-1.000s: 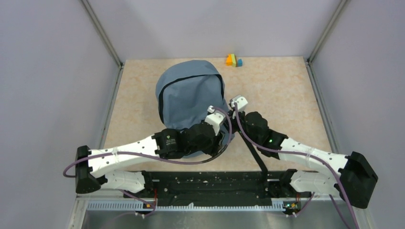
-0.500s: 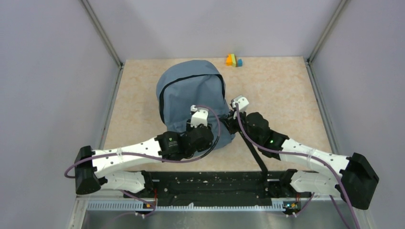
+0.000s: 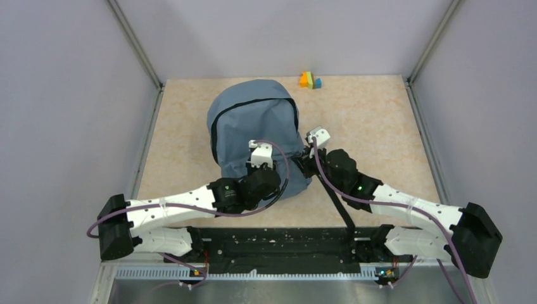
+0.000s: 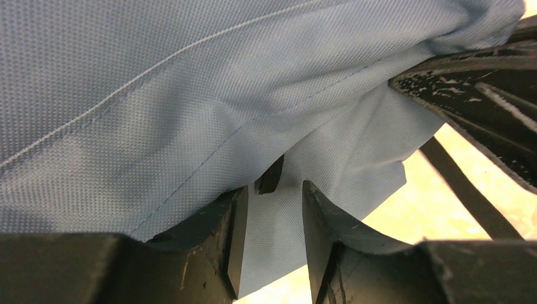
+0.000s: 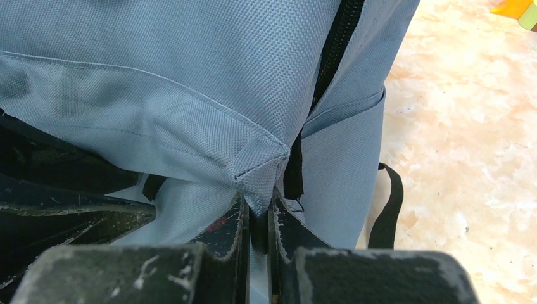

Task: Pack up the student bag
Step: Zip the student bag at the center of the board.

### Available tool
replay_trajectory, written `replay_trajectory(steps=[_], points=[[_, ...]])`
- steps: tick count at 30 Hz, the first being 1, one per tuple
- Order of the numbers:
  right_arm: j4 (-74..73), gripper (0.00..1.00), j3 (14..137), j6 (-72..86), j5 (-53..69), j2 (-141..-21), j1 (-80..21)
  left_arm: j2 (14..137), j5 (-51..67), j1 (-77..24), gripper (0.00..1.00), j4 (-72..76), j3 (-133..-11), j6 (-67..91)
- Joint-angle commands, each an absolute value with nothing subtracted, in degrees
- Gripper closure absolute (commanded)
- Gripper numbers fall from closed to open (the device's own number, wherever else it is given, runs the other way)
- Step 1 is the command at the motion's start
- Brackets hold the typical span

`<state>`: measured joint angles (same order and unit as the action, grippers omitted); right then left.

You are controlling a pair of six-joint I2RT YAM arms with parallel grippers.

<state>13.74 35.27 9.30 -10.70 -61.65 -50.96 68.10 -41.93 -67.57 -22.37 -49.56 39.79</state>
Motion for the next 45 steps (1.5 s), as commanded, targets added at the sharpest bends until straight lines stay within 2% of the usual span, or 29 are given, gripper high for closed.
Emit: replay_trajectory(steps=[1, 5, 8, 10, 16, 17, 20, 25, 31, 45], points=[[17.5, 1.0, 35.9, 10.1, -11.9, -61.9, -50.7, 68.5, -44.6, -67.2, 0.58, -15.3, -49.5, 37.0], [17.6, 1.0, 35.9, 10.2, -11.6, -61.9, -50.6, 70.8, -47.2, -67.2, 0.59, -15.7, -50.5, 35.7], [17.7, 1.0, 35.8, 10.3, -11.5, -62.0, -50.7, 72.6, -49.0, -67.2, 0.66, -16.0, -51.0, 34.5], [17.8, 1.0, 35.8, 10.3, -11.5, -62.1, -50.6, 74.1, -50.6, -67.2, 0.71, -17.8, -52.0, 34.7], [17.9, 1.0, 35.5, 10.3, -11.9, -62.2, -50.7, 76.9, -56.5, -67.2, 0.99, -21.3, -53.7, 36.3], [18.0, 1.0, 35.5, 10.3, -12.1, -62.1, -50.7, 76.8, -56.8, -67.2, 1.0, -20.4, -53.5, 36.4], [17.8, 1.0, 35.5, 10.3, -13.8, -62.1, -50.6, 75.6, -57.5, -67.2, 1.0, -20.4, -52.5, 38.0], [15.5, 1.0, 35.7, 10.9, -20.4, -61.8, -50.6, 70.0, -59.5, -67.2, 1.0, -29.0, -51.1, 47.1], [14.4, 1.0, 35.7, 11.1, -25.5, -62.0, -50.3, 61.2, -56.9, -67.2, 1.0, -34.4, -47.9, 51.0], [15.0, 1.0, 36.7, 9.9, -29.0, -63.5, -49.1, 45.2, -52.3, -65.6, 1.0, -54.8, -47.2, 58.7]])
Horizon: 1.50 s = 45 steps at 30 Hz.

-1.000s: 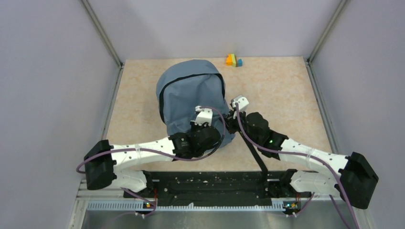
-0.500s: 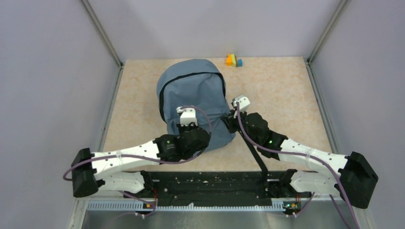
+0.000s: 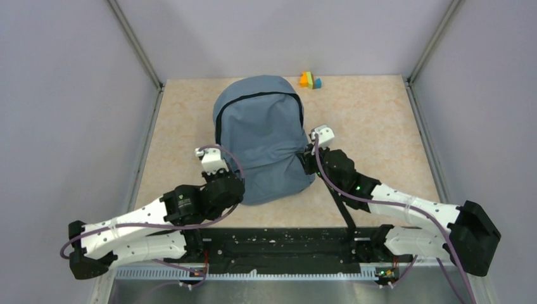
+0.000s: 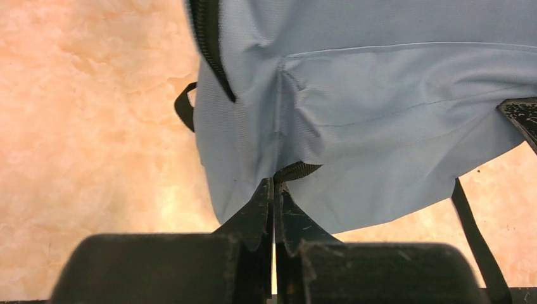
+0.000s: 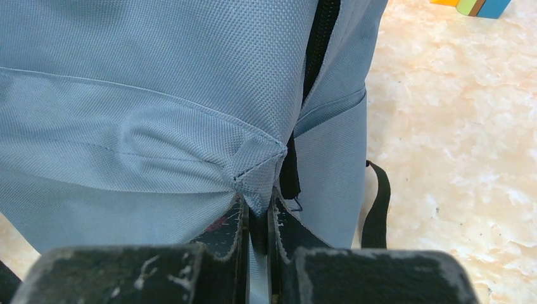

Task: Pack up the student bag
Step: Zip the student bag at the center of the board, then reset both arms

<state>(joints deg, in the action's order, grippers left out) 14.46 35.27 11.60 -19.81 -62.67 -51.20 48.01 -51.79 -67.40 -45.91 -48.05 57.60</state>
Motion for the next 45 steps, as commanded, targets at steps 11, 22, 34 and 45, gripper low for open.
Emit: replay_trajectory(steps=[11, 22, 34, 45], points=[[15.9, 1.0, 37.6, 7.1, -23.8, -62.9, -48.5, 44.2, -40.5, -55.8, 1.0, -45.4, -46.1, 42.5], [3.8, 0.15, 43.1, 2.6, -11.0, -57.0, -46.7, 41.4, -25.8, -53.4, 0.07, -24.8, -39.8, 19.6], [-12.2, 0.06, 45.4, 12.1, -20.0, -41.8, -29.3, 25.1, -41.9, -53.1, 0.02, -19.1, -38.5, 16.1], [-0.4, 0.06, 31.5, 5.5, -34.9, -27.1, -29.3, 16.0, -60.6, -53.1, 0.02, -23.0, -39.1, 20.5]])
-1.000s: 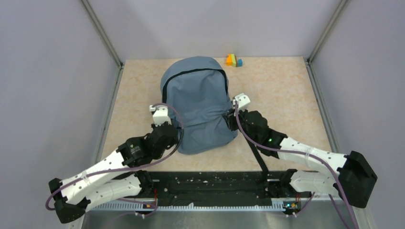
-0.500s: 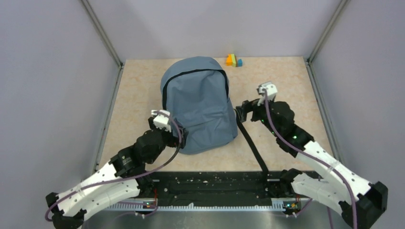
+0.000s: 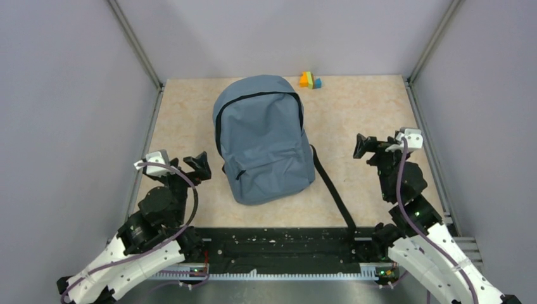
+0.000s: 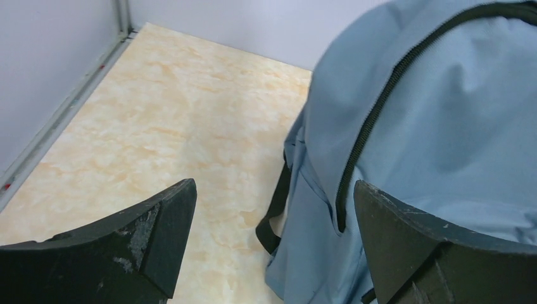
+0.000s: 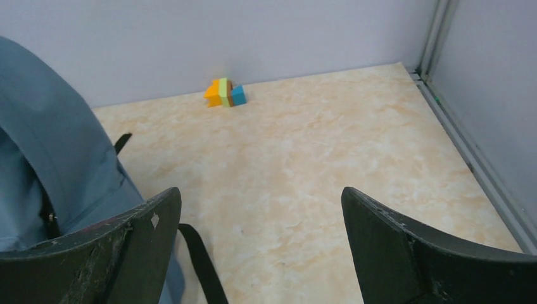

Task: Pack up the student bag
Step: Reset both arms

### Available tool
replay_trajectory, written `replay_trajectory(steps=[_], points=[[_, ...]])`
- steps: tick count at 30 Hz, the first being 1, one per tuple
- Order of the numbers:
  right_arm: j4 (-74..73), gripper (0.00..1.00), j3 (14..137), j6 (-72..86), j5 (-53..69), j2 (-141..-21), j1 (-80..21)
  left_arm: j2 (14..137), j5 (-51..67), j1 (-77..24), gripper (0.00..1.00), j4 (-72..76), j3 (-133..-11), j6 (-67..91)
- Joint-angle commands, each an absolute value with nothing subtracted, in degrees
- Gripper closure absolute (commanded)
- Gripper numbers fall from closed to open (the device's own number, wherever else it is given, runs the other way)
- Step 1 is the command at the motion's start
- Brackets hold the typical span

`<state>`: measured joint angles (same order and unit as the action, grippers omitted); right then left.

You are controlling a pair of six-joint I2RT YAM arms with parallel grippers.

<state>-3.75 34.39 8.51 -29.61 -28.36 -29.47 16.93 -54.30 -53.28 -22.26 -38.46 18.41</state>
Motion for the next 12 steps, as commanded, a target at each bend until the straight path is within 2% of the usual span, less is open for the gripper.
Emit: replay_trajectory(steps=[1, 12], points=[[-0.4, 0.06, 31.5, 5.4, -35.2, -27.2, -29.3, 16.0, -60.6, -53.1, 0.02, -23.0, -39.1, 20.5], [-0.4, 0.06, 31.6, 5.0, -34.8, -28.8, -29.3, 16.9, -59.9, -53.1, 0.02, -23.1, -39.1, 19.6]])
